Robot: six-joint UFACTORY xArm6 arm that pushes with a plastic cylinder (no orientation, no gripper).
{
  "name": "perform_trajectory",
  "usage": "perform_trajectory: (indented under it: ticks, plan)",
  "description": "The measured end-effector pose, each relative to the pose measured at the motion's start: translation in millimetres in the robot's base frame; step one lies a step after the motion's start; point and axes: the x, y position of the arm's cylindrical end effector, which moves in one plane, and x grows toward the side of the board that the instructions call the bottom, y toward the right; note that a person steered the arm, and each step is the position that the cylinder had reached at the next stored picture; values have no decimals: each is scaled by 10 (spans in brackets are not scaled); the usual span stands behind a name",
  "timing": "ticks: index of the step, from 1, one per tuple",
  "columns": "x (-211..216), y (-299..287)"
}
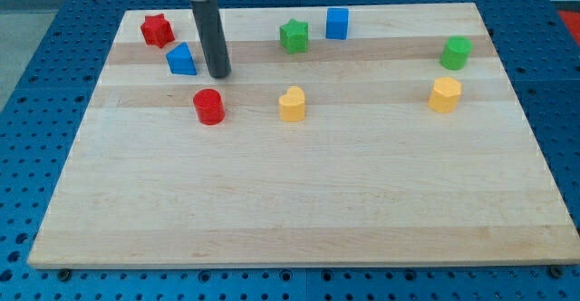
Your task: Nudge the green star slightly right
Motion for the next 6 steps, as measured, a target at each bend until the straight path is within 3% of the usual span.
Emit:
perform_trajectory:
  ticks: [1, 2, 4, 5, 6]
  plan:
    - [485, -44]
    - [586, 95]
    - [-631, 544]
    - [-1203, 353]
    - [-1304, 776]
